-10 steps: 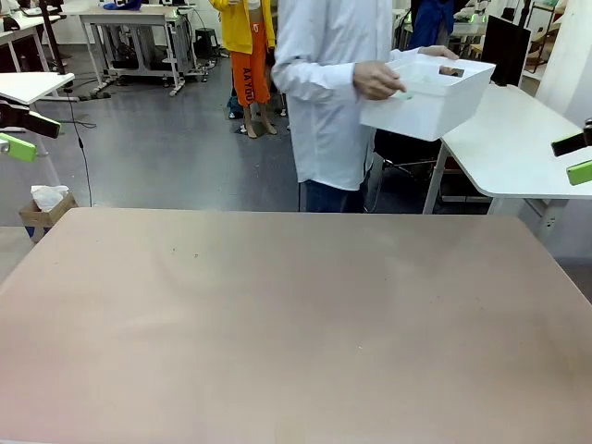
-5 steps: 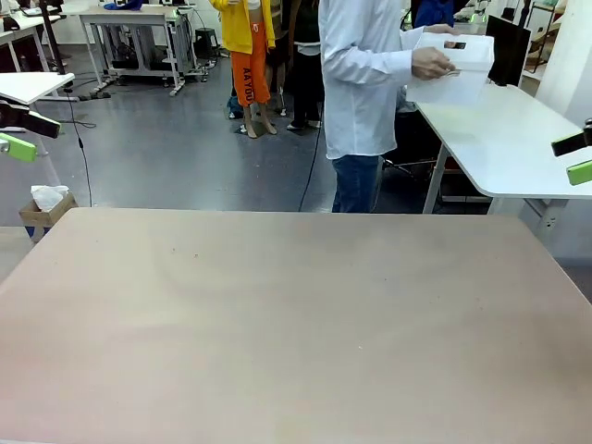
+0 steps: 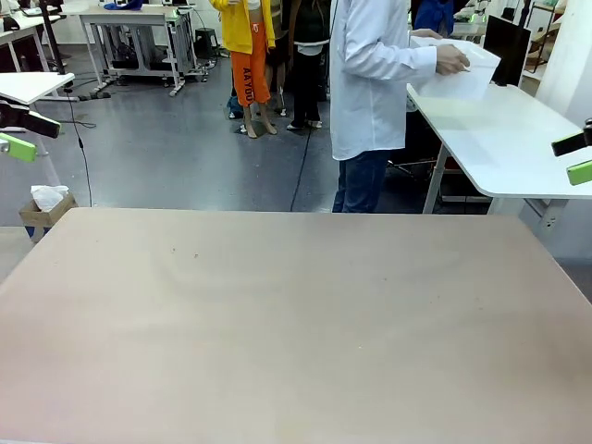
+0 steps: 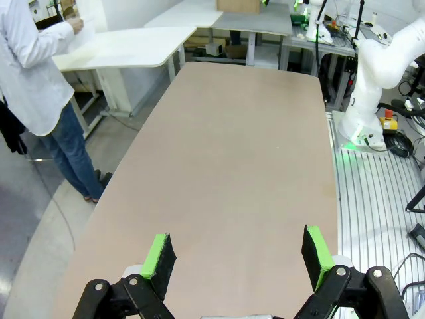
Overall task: Stack the cups and store them in the basket.
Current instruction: Place the stack of Reusable plastic cups into the Pantry Basket.
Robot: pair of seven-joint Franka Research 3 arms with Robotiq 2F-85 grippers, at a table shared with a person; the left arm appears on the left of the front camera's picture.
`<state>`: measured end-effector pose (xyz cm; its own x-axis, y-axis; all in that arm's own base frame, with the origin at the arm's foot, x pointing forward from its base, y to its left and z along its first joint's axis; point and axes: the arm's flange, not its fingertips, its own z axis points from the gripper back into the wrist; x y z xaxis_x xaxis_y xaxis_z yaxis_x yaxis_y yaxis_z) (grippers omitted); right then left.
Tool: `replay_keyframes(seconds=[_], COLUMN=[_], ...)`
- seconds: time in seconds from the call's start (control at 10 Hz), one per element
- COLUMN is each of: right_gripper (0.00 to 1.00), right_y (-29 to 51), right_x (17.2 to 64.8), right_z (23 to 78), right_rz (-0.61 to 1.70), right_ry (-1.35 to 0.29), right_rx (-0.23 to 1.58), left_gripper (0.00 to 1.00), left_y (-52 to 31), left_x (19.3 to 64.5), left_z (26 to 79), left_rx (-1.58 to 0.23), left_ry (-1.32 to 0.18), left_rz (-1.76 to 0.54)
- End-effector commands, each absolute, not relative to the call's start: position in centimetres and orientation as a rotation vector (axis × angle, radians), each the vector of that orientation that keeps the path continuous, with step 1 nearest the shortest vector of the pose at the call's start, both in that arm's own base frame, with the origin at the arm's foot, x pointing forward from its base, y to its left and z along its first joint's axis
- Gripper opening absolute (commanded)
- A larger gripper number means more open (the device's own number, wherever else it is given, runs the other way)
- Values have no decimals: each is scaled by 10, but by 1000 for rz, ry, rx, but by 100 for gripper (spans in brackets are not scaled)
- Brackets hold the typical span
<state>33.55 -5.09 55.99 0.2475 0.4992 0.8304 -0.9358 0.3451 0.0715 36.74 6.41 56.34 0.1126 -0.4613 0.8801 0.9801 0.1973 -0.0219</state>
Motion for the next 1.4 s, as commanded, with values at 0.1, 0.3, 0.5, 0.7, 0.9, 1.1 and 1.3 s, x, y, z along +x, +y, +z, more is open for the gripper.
replay_keyframes(seconds=[0.1, 0.3, 0.5, 0.7, 0.9, 1.1, 1.3], right_gripper=[100, 100, 100, 100, 100, 100, 100], right_y=[-51, -51, -51, -51, -51, -51, -51], right_x=[337, 337, 337, 337, 337, 337, 337], right_z=[560, 560, 560, 560, 560, 560, 560], right_rz=[1094, 1094, 1094, 1094, 1094, 1094, 1094], right_ry=[-839, -839, -839, -839, -839, -839, -839], right_rx=[655, 655, 655, 655, 655, 655, 655], left_gripper=[100, 100, 100, 100, 100, 100, 100], left_y=[63, 63, 63, 63, 63, 63, 63], left_x=[367, 367, 367, 367, 367, 367, 367], left_z=[568, 568, 568, 568, 568, 568, 568], left_rx=[-762, -762, -762, -762, -762, -762, -762], left_ry=[-882, -882, -882, -882, -882, -882, -882], left_rz=[-1213, -1213, -1213, -1213, -1213, -1213, -1213])
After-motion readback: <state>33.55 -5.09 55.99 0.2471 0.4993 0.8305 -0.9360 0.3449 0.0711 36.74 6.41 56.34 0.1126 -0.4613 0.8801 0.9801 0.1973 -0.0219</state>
